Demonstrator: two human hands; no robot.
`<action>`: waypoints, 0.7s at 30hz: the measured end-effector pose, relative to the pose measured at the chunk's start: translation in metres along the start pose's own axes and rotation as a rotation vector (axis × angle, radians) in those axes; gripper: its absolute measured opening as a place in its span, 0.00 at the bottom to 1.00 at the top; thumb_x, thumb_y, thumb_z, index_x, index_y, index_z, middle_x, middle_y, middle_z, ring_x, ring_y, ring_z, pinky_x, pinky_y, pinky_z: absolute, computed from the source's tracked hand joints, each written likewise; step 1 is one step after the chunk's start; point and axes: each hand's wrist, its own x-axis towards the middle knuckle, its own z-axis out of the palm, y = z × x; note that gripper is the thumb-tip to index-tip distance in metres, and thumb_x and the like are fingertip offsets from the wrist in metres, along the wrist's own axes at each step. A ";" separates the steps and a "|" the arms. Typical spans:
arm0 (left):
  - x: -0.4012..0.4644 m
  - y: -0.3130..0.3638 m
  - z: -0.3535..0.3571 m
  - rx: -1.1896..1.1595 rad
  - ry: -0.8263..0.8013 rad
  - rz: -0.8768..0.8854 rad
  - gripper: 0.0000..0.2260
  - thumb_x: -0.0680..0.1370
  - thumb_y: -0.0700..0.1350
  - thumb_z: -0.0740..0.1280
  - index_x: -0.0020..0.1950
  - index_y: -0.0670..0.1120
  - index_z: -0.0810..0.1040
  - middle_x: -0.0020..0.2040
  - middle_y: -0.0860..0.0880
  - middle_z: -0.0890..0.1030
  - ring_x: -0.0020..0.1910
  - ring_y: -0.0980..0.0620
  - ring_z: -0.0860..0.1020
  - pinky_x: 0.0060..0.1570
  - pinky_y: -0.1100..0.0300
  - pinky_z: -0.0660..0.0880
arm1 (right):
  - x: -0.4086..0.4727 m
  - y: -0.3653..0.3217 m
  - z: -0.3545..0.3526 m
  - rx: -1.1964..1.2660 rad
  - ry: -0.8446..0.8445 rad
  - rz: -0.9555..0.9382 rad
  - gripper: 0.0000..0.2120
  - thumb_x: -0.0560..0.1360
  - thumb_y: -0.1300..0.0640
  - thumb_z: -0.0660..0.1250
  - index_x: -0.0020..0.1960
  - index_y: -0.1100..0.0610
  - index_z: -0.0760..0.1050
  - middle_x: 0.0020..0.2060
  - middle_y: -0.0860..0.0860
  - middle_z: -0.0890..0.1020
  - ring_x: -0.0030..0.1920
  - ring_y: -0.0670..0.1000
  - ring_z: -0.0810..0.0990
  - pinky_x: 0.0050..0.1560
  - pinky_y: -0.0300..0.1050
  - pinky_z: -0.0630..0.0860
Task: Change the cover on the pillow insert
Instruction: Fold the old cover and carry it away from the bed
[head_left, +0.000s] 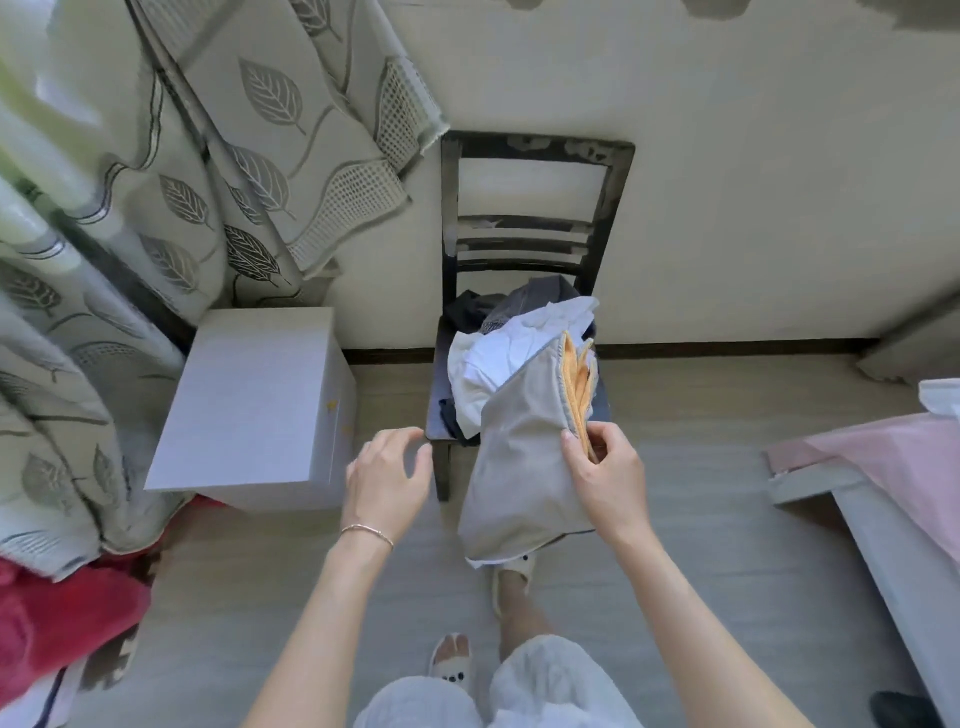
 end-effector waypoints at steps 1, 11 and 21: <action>0.014 0.004 0.003 0.000 -0.010 -0.004 0.11 0.78 0.44 0.63 0.59 0.45 0.77 0.59 0.47 0.77 0.60 0.46 0.73 0.61 0.50 0.67 | 0.014 -0.002 0.002 -0.002 -0.001 0.011 0.03 0.75 0.56 0.67 0.46 0.54 0.73 0.41 0.49 0.78 0.42 0.48 0.74 0.44 0.40 0.66; 0.161 0.061 0.047 0.029 -0.069 -0.064 0.12 0.78 0.44 0.60 0.60 0.45 0.76 0.60 0.48 0.76 0.60 0.47 0.72 0.62 0.51 0.67 | 0.181 -0.022 0.010 -0.021 -0.069 0.012 0.03 0.76 0.55 0.65 0.46 0.53 0.73 0.38 0.46 0.77 0.39 0.46 0.73 0.42 0.41 0.67; 0.251 0.097 0.081 0.085 -0.171 -0.098 0.14 0.80 0.46 0.57 0.64 0.46 0.72 0.63 0.47 0.73 0.62 0.47 0.70 0.60 0.53 0.65 | 0.314 -0.016 0.036 0.084 -0.197 0.128 0.09 0.79 0.55 0.60 0.51 0.61 0.73 0.45 0.53 0.78 0.47 0.51 0.75 0.49 0.46 0.72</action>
